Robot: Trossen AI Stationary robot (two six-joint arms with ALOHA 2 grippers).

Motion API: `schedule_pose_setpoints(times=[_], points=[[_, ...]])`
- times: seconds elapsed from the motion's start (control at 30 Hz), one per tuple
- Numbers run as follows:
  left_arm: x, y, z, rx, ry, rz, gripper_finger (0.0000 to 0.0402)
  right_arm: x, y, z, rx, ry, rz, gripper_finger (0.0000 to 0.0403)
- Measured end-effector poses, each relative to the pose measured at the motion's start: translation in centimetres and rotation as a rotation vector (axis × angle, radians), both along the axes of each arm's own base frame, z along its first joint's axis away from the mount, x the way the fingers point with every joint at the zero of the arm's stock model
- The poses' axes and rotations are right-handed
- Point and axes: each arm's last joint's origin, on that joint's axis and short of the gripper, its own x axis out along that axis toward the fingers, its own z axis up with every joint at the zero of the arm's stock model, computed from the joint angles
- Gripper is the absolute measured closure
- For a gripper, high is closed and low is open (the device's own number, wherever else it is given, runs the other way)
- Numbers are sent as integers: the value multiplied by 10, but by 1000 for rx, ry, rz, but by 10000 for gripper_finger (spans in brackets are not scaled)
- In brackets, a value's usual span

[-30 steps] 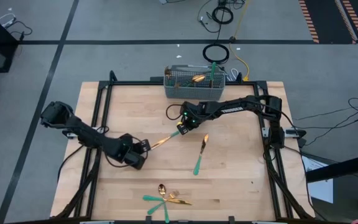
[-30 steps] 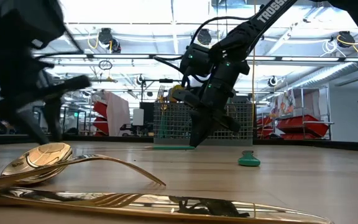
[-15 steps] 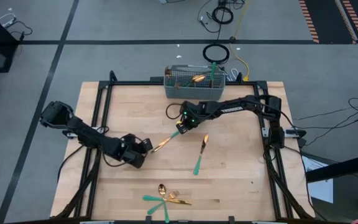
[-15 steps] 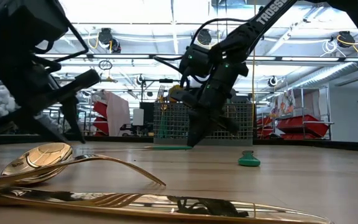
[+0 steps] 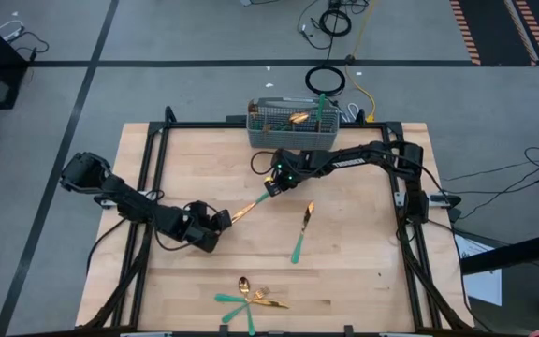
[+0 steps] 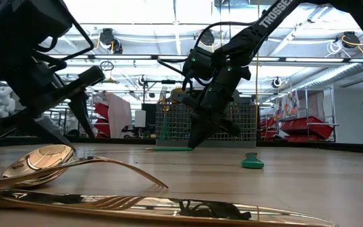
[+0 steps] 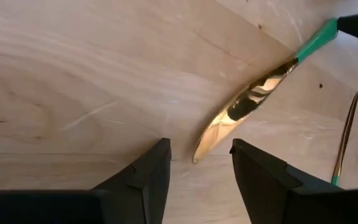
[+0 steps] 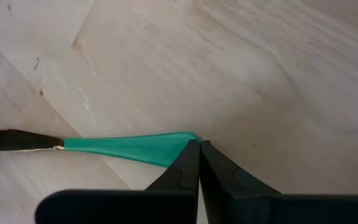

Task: Sort silverware
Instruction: Put the green table knife into the gray silverware basket with the other table knife

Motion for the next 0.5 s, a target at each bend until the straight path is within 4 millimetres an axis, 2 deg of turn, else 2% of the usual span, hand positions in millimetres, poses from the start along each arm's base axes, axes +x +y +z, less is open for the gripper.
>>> schedule_pose_setpoints(times=[0.5], points=[[14, 6, -6, 15, -20, -89, 223, 3, -3, 2, -33, -40, -25, 403]])
